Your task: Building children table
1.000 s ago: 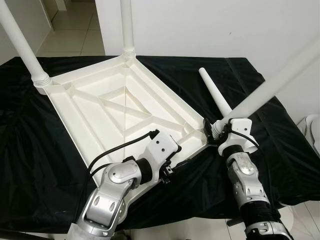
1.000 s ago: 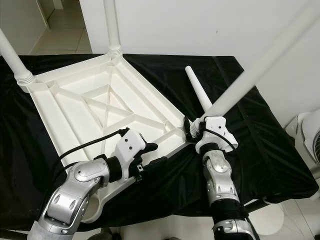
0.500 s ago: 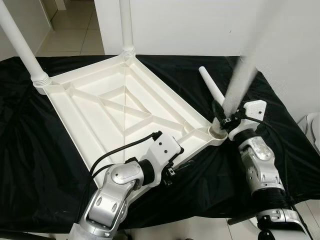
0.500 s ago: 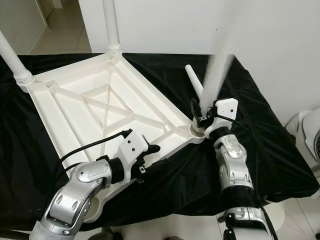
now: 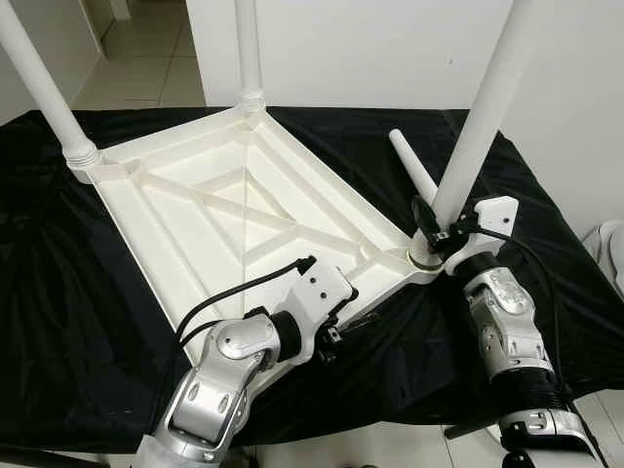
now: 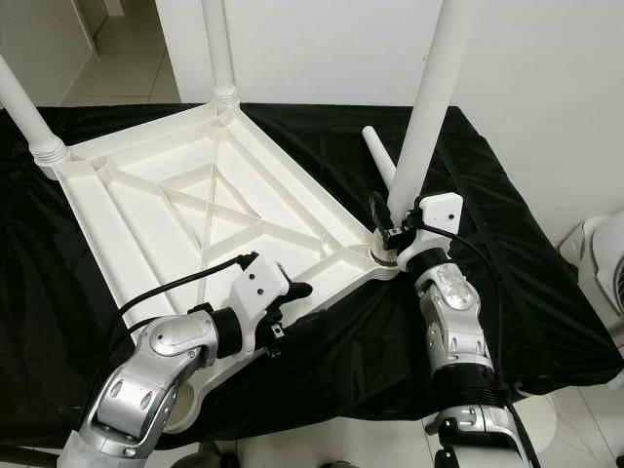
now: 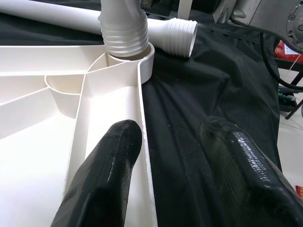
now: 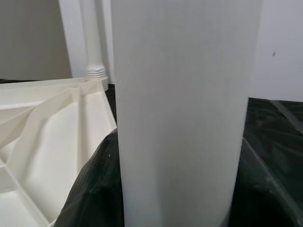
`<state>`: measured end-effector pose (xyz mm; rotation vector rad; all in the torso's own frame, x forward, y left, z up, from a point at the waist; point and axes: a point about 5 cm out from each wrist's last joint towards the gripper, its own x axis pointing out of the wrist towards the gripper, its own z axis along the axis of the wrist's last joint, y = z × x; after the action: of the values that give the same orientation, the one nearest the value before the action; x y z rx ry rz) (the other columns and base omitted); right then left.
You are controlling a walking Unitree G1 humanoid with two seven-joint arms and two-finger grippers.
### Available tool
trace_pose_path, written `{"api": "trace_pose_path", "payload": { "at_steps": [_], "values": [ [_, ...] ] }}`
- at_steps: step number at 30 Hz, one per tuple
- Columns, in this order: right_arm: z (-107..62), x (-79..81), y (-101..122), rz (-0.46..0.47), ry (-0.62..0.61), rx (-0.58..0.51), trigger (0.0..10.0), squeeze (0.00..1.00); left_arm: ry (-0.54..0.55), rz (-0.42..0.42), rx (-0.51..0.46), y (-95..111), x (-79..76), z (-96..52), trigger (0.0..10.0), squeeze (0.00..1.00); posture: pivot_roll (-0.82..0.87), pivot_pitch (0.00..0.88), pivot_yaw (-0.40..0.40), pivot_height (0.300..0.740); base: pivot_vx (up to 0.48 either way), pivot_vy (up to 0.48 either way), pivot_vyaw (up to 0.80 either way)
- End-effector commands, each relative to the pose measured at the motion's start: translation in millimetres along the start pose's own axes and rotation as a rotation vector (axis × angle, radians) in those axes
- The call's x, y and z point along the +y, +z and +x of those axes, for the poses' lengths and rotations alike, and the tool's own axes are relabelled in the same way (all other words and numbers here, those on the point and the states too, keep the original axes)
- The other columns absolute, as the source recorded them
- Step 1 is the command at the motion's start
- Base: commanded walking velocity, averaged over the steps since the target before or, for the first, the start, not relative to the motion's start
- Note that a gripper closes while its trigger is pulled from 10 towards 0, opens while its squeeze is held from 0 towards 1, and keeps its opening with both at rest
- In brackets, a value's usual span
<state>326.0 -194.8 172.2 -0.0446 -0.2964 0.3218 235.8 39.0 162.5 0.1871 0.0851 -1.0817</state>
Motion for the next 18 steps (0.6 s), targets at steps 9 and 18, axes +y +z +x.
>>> {"api": "trace_pose_path", "payload": {
  "at_steps": [9, 18],
  "values": [
    [1.7, 2.6, 13.3, 0.067, 0.038, -0.034, 10.0, 0.0, 0.076, 0.029, 0.012, 12.0, 8.7, 23.0, 10.0, 0.0, 0.08, 0.069, -0.003, 0.74, 0.0, 0.0, 0.0],
    [-0.2, 19.7, 21.4, 0.05, 0.177, -0.02, 10.0, 0.0, 0.073, -0.028, -0.072, 44.2, 19.6, 40.8, 10.0, 0.0, 0.07, 0.055, -0.012, 0.74, 0.0, 0.0, 0.0]
  ]
}}
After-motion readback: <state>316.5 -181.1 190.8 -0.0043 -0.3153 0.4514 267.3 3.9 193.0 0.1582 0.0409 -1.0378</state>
